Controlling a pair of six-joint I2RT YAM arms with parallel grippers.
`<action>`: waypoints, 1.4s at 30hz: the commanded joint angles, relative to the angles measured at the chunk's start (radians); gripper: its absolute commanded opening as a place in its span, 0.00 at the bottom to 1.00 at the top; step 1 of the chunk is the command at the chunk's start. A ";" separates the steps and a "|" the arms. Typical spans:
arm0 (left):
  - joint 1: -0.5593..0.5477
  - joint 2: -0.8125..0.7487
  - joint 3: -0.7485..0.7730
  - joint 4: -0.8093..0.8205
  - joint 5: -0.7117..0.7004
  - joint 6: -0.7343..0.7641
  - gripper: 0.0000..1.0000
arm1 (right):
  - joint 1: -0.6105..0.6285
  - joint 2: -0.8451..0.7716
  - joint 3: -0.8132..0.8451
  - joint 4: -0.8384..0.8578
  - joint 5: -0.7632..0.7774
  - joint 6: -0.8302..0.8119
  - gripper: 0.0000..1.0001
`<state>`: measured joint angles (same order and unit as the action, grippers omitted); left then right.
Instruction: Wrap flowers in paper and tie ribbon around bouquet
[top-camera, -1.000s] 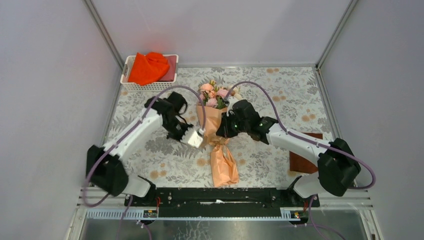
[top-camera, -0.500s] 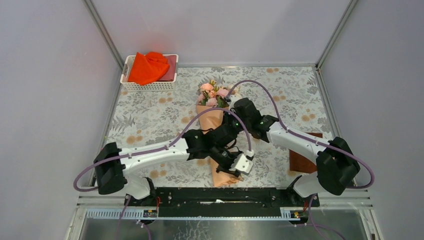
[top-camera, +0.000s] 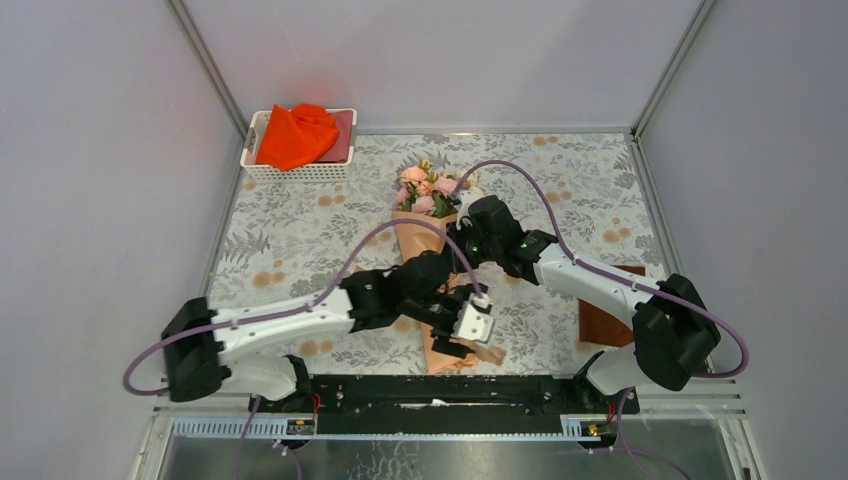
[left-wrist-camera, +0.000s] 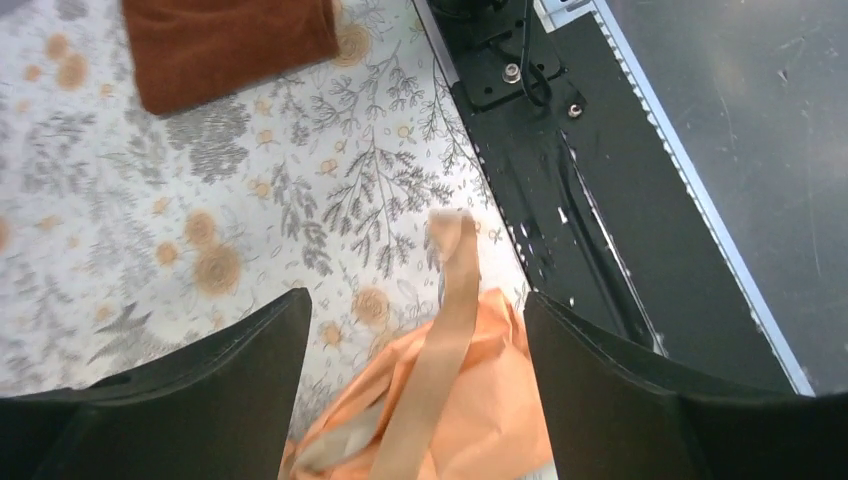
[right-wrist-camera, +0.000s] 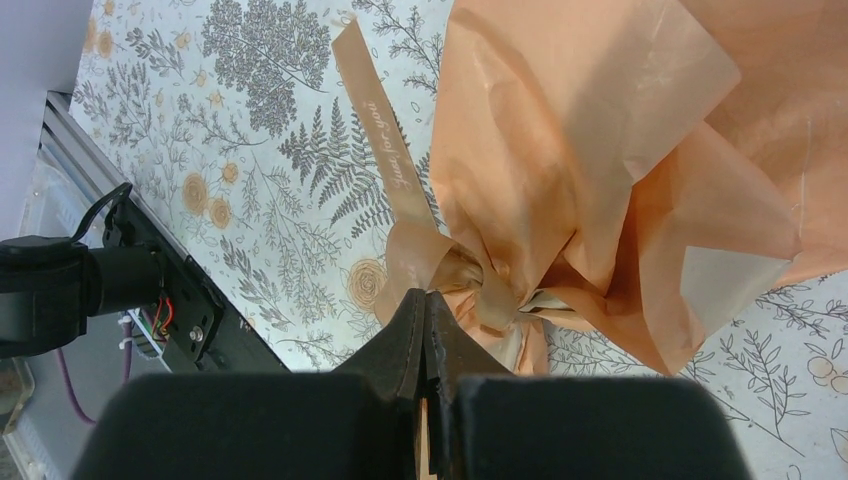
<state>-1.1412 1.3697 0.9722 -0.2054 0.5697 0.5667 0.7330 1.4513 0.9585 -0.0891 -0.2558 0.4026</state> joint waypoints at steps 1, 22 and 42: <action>0.044 -0.219 -0.068 -0.055 -0.040 0.158 0.88 | -0.004 0.002 0.045 -0.010 -0.034 0.005 0.00; 0.822 -0.441 -0.413 0.306 -0.245 -0.331 0.89 | 0.251 0.235 0.121 0.148 -0.015 0.094 0.38; 0.273 -0.414 -0.493 0.070 -0.053 0.445 0.63 | 0.043 0.156 0.175 -0.194 0.075 -0.191 0.47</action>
<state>-0.7769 0.8192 0.4740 -0.1406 0.6514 0.8463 0.7692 1.5135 1.0687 -0.1814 -0.2180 0.2852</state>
